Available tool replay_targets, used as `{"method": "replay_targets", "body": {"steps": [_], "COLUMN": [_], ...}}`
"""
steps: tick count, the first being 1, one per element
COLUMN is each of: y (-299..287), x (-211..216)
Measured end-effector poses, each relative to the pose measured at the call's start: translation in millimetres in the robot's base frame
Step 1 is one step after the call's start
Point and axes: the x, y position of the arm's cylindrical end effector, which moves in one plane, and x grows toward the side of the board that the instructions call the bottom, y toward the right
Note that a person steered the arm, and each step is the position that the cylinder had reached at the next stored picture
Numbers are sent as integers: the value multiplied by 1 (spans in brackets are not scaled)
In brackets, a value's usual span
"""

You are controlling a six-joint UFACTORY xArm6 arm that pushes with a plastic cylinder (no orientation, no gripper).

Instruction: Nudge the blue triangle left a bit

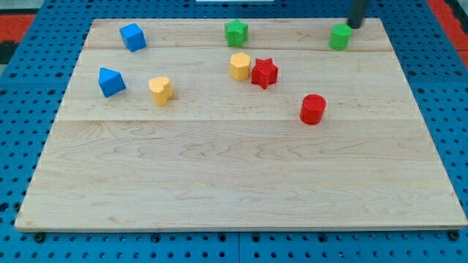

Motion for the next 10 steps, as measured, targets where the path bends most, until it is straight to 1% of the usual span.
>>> {"method": "replay_targets", "body": {"steps": [1, 2, 3, 5, 6, 7, 8, 10], "y": [48, 23, 4, 1, -50, -115, -196, -314], "x": [38, 58, 58, 58, 78, 84, 87, 115]}}
